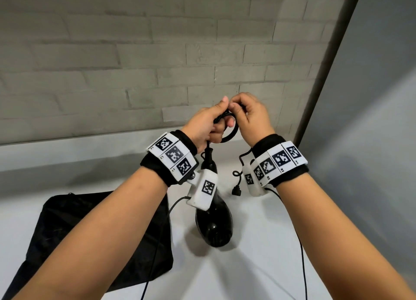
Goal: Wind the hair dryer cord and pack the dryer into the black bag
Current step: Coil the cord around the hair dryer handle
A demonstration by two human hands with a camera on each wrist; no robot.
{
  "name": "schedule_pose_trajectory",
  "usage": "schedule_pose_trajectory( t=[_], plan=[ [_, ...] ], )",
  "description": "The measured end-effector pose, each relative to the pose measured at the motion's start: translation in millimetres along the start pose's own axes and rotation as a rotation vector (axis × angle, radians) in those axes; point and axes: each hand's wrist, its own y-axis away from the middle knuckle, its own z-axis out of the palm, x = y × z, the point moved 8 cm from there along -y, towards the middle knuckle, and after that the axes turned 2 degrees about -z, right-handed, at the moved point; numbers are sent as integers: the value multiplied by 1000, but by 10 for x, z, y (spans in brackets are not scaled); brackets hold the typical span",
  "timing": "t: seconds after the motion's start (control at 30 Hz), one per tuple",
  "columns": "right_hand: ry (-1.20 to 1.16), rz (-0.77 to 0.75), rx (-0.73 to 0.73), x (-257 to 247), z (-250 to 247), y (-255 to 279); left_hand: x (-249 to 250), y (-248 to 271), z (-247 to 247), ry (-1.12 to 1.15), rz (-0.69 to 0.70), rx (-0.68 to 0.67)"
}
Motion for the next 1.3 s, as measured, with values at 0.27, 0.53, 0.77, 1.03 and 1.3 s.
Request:
schedule_pose_trajectory(
  t=[0.27,0.53,0.77,1.03,1.3],
  plan=[
    [-568,302,-170,161,253,137,10,-5,-102,191,-32,68],
    [-844,418,-248,94,406,143,47,-37,-100,238,-32,96],
    [-936,468,-208,37,403,139,1,-62,-142,305,-41,148],
    [-656,514,-253,228,324,167,3,-62,-223,332,8,202],
    [-366,414,-197,95,172,111,11,-66,-218,222,-2,179]
  ],
)
